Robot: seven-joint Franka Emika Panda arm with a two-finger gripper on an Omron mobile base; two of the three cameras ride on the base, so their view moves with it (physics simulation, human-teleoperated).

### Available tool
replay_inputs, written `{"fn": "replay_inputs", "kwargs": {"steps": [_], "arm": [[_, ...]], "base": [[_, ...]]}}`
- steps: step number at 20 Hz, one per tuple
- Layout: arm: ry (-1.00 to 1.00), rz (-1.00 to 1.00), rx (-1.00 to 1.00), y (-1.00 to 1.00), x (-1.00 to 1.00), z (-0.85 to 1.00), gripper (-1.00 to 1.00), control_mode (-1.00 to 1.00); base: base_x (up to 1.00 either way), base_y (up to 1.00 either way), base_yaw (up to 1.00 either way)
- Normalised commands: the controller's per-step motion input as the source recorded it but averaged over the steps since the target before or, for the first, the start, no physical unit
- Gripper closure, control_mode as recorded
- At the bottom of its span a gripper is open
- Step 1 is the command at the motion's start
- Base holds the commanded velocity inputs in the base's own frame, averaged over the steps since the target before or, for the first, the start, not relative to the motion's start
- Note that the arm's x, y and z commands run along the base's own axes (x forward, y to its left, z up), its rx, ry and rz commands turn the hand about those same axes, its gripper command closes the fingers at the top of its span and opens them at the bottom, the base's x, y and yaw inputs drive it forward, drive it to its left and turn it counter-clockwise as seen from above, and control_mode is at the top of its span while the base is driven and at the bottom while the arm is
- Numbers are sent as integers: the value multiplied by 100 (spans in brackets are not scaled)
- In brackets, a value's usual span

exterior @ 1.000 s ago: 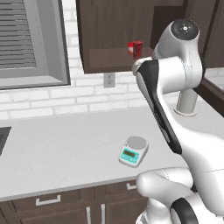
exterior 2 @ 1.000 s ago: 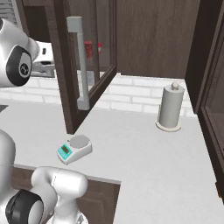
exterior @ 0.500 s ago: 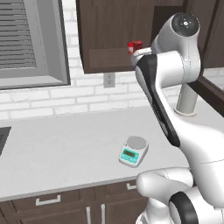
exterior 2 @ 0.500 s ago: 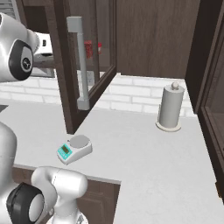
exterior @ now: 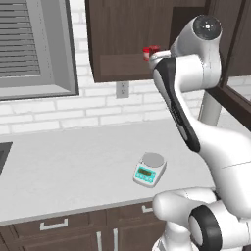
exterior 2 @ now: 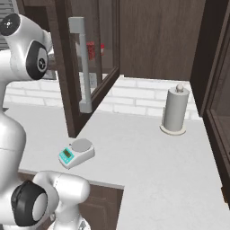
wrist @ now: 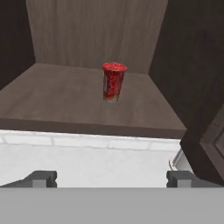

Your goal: Pick the yogurt and place it on the digital scale for weighing, and close the cabinet.

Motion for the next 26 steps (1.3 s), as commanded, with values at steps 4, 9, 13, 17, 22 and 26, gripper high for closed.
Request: {"fn": "replay_inputs", "kwargs": {"steps": [4, 9, 13, 17, 22, 26], "arm": [[-2, 0, 0, -9, 42, 0, -100, -100], [-2, 0, 0, -2, 54, 0, -100, -100], [-6, 0, 0, 0, 49, 0, -100, -100], [0, 0, 2, -1, 54, -4, -100, -100], [0, 0, 0, 0, 50, -4, -100, -100], [0, 0, 0, 0, 52, -13, -100, -100]], "base": [[0, 0, 0], [0, 0, 0], [0, 0, 0], [0, 0, 0], [0, 0, 0], [0, 0, 0]]}}
